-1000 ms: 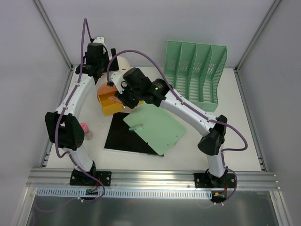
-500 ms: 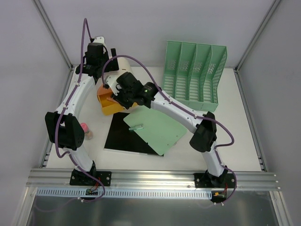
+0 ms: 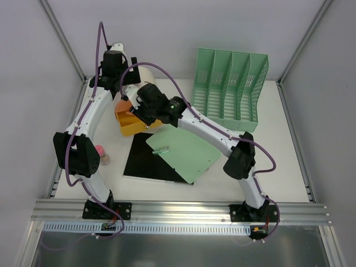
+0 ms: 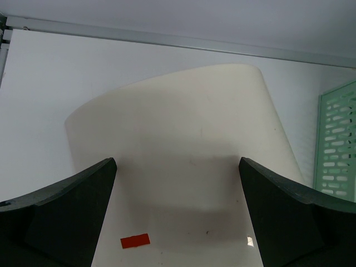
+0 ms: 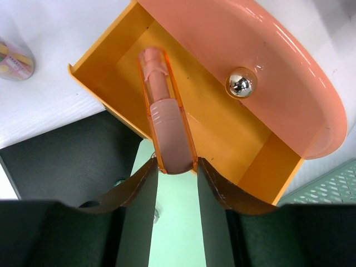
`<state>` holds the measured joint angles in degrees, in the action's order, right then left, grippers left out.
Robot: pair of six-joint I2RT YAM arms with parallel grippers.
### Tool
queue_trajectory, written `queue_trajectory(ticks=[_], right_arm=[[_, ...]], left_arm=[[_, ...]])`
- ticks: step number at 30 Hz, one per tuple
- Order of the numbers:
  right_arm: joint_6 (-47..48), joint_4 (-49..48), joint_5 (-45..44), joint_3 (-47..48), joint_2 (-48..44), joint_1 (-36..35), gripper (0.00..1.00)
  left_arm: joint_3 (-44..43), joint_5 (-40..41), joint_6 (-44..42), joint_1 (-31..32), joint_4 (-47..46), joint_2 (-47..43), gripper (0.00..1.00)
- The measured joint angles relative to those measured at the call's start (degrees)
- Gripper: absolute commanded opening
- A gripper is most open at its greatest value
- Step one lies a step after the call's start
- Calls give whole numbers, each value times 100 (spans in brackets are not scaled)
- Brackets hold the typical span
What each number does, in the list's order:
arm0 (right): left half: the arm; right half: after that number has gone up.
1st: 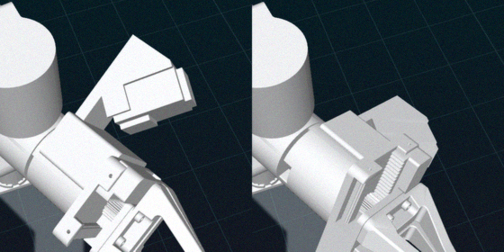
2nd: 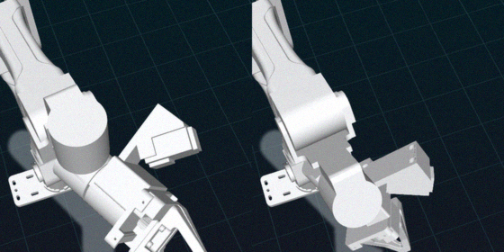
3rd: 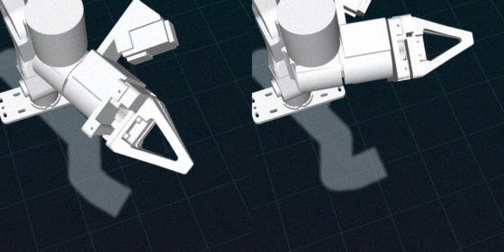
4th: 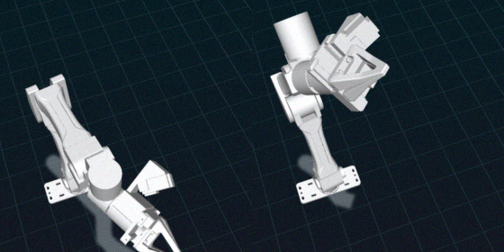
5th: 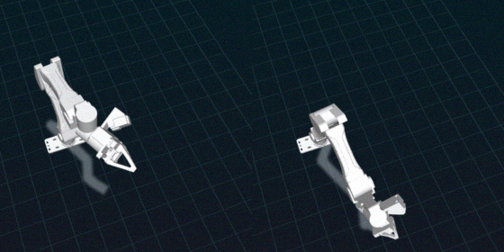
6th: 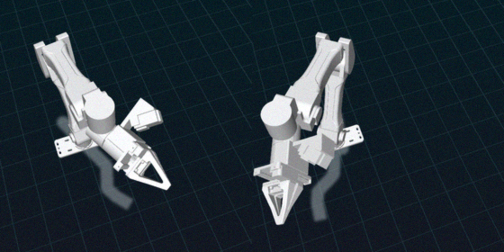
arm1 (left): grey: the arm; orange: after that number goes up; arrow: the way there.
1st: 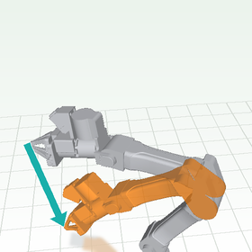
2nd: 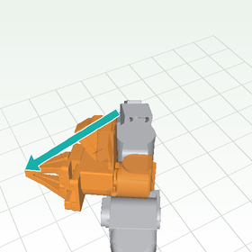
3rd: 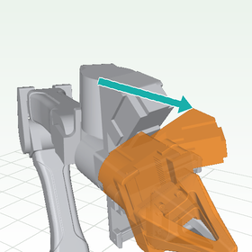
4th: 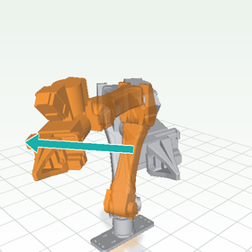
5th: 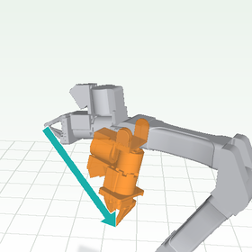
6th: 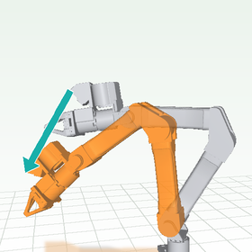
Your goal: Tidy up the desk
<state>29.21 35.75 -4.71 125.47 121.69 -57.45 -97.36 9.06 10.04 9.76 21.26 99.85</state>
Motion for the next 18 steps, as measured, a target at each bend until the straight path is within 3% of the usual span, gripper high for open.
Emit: queue_trajectory(ticks=[3,6,8,15,18], right_arm=[[-2,-7,-48,0,4,-2,44],[-13,-44,-76,0,4,-2,58],[-17,-61,-111,0,4,-2,62],[0,-190,-387,-149,-57,-20,62],[-7,-420,-431,-966,-496,-37,63]], left_arm=[[0,2,0,0,0,0,95],[0,0,0,0,0,0,94],[0,0,0,0,0,0,95],[0,0,0,0,0,0,95],[0,0,0,0,0,0,95]])
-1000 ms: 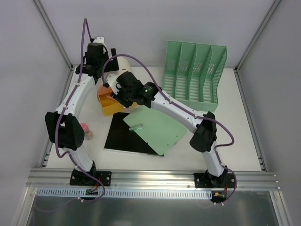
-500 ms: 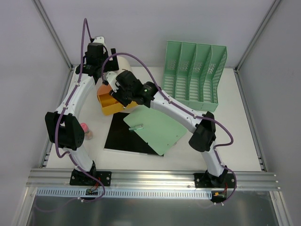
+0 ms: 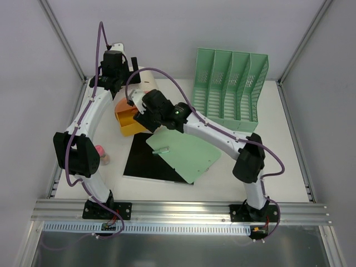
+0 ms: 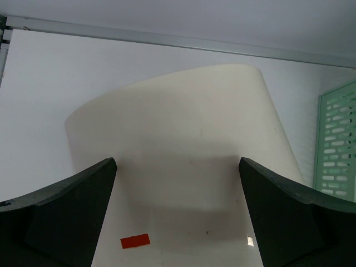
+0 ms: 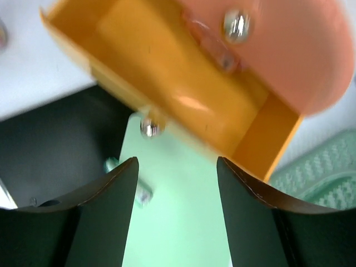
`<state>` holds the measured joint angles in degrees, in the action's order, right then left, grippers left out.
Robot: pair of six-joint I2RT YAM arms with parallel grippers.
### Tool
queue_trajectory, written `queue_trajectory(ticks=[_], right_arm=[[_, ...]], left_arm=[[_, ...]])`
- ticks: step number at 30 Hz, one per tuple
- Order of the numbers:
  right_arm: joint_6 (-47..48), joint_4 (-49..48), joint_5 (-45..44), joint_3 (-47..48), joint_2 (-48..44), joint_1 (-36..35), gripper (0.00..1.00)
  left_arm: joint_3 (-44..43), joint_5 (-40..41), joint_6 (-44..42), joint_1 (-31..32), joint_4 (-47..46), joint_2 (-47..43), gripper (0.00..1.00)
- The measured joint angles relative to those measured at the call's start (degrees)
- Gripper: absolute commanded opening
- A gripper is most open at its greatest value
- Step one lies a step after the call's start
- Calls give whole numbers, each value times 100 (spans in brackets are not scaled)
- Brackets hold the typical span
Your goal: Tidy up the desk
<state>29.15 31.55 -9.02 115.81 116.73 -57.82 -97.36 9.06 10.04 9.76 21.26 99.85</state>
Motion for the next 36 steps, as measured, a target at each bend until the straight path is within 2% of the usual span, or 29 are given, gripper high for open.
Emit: queue_trajectory(ticks=[6,11,19,36], right_arm=[[-188,-782,-33,-2426,-1493,-20,63],[-516,-1419,50,-3676,-2155,-17,63],[-938,-2142,352,-4417,-1978,-17,62],[-1093,-2839,664,-4448,-1049,-17,58]], left_arm=[[0,2,0,0,0,0,95],[0,2,0,0,0,0,95],[0,7,-2,0,0,0,95],[0,7,-2,0,0,0,95]])
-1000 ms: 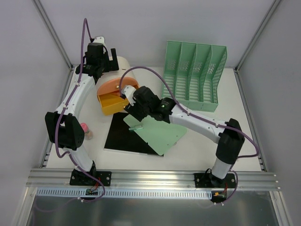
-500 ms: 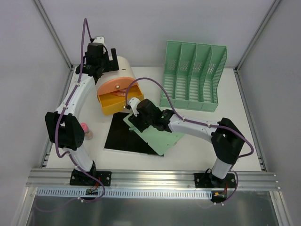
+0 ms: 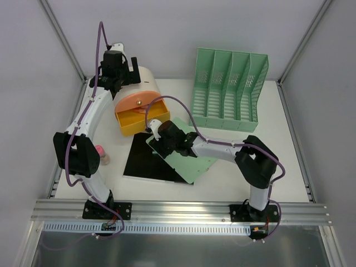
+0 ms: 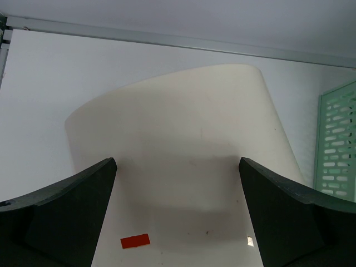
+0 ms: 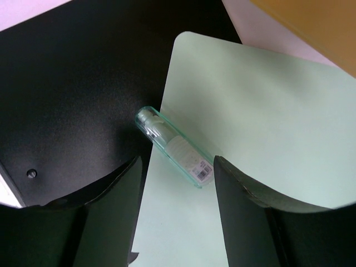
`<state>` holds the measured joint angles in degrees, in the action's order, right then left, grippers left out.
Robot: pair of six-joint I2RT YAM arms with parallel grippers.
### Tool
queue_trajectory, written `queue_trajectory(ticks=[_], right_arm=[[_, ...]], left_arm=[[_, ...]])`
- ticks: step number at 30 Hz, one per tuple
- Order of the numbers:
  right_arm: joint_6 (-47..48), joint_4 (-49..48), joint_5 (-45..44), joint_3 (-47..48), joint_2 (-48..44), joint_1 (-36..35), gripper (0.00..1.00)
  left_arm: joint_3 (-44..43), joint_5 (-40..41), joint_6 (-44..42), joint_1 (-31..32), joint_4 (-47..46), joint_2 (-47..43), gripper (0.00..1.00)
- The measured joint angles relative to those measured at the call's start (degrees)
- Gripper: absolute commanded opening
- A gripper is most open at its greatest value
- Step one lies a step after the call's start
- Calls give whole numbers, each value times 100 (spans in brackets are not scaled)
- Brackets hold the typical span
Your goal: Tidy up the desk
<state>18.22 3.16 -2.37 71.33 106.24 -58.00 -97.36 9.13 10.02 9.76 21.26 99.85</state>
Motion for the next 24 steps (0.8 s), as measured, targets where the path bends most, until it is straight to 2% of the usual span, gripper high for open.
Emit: queue_trajectory(ticks=[24], right_arm=[[2,-509,-173,-133,568,28,55]], left_arm=[[0,2,-2,0,0,0,95]])
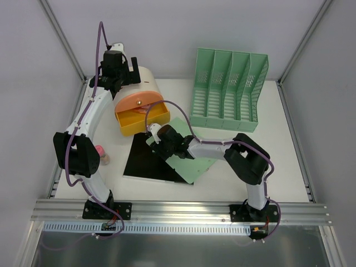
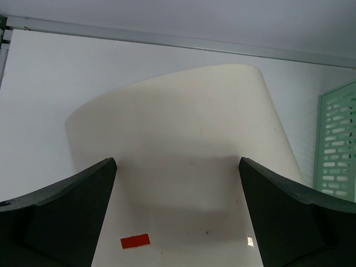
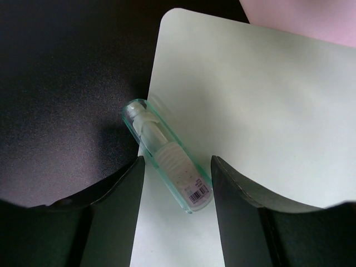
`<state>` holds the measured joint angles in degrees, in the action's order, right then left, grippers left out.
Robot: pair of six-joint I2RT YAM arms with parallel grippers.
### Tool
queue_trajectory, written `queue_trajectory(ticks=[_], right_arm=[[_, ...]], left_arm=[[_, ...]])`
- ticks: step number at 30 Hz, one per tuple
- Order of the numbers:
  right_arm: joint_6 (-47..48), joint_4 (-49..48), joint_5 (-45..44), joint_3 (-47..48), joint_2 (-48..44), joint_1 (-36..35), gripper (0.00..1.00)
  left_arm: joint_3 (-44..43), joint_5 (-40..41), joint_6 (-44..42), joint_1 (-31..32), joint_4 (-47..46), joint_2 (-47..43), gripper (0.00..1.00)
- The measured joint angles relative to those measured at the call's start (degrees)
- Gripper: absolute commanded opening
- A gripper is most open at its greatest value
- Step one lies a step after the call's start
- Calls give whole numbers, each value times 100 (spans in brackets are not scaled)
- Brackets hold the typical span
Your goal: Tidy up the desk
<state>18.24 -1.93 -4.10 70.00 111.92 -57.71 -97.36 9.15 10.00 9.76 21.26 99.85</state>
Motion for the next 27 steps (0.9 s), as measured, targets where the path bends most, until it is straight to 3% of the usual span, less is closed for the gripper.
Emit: queue_trajectory(ticks=[7,14,27], right_arm=[[-22,-144,2,-140,-9,-7,45],[-42,-81,-68,-321,-254,-63,26],[149,1274,-109,-304,-2015,-339,27]], left_arm=[[0,0,0,0,-2,0,95],[0,0,0,0,0,0,95],[0,2,2,0,0,0,95]])
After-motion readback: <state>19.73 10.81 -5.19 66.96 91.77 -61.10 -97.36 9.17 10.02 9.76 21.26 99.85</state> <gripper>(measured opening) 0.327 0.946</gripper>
